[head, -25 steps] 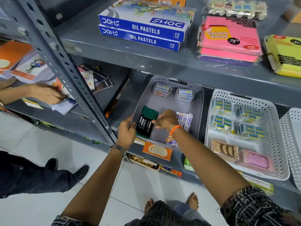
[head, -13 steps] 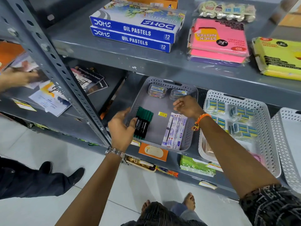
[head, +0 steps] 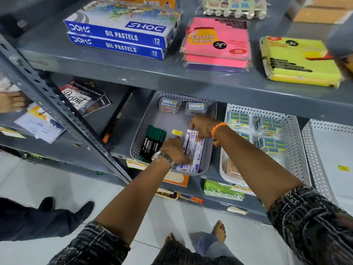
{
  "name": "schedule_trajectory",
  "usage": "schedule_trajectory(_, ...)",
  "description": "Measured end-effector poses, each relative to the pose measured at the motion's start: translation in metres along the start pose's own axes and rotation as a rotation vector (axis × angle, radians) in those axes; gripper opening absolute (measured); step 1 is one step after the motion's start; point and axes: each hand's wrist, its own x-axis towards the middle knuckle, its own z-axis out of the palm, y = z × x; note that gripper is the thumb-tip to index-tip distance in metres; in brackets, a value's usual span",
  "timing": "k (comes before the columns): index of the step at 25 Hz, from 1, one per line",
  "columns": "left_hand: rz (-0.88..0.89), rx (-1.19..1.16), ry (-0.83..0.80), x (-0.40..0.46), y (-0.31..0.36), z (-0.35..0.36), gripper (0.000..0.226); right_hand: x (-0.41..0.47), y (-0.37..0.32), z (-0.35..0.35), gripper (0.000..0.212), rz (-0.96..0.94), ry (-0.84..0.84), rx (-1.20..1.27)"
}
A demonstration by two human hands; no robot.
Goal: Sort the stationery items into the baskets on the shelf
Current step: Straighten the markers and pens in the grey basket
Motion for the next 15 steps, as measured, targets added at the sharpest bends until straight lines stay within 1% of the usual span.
schedule_trajectory(1, -0.002, 0.021, -0.002, 0.001, 0.001, 0.003, 0.089, -0.001, -0.001, 0.001, 0.063, -0.003, 0.006, 0.012)
schedule_trajectory(3, -0.003, 0.015, -0.002, 0.004, -0.001, 0.005, 0.088, -0.002, -0.001, 0.0, 0.062, -0.009, 0.013, 0.031)
schedule_trajectory(8, 0.001, -0.027, -0.033, 0.001, -0.002, 0.001, 0.077, -0.005, 0.0, -0.003, 0.056, -0.01, -0.004, 0.032)
schedule_trajectory(12, -0.002, -0.098, -0.037, -0.005, -0.001, -0.001, 0.062, -0.005, -0.002, -0.002, 0.055, -0.021, 0.009, 0.041)
schedule_trajectory(15, 0.019, -0.101, -0.017, -0.005, -0.002, 0.001, 0.065, -0.003, 0.0, 0.001, 0.051, -0.024, 0.035, 0.064)
